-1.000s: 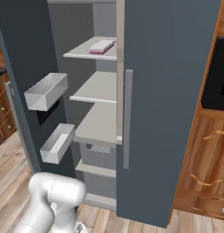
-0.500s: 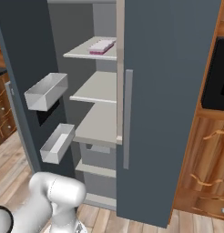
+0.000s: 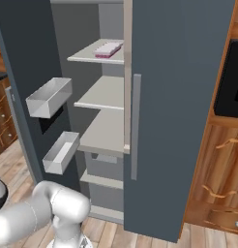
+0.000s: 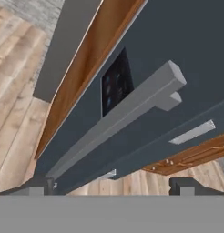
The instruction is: The ice cube tray has been filled with water. Take the tray and place it in the freezer to make ice. Close the freezer door after placing the tray.
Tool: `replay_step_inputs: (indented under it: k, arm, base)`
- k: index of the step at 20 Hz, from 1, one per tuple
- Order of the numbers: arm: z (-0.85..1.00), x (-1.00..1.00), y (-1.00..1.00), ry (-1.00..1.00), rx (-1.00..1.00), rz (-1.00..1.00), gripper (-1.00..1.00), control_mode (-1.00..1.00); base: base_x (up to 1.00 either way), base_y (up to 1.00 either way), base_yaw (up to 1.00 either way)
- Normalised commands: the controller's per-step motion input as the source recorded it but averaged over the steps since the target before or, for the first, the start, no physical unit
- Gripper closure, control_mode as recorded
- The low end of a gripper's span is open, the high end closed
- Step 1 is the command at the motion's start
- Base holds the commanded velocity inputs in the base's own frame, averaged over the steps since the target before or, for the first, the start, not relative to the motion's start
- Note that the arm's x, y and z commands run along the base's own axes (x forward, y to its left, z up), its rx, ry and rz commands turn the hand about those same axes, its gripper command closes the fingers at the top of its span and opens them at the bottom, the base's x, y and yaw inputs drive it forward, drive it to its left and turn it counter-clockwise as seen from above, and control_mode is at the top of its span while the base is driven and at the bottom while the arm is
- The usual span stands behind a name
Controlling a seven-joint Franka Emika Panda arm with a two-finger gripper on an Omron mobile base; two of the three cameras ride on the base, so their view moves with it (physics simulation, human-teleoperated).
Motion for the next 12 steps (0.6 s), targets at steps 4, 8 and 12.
replay_step_inputs:
  k: [4,8,12]
  arm:
    - [-0.26,0.36,0.17,0.0,-0.16,-0.04,-1.0,-1.0]
    - [-0.33,0.14,0.07,0.0,-0.18,-0.07,-1.0,-1.0]
    - [-0.29,0.09,0.0,0.0,-0.17,-0.1,-1.0,-1.0]
  base:
    - [0.0,0.0,0.0]
    - [0.0,0.0,0.0]
    - [0.0,0.0,0.0]
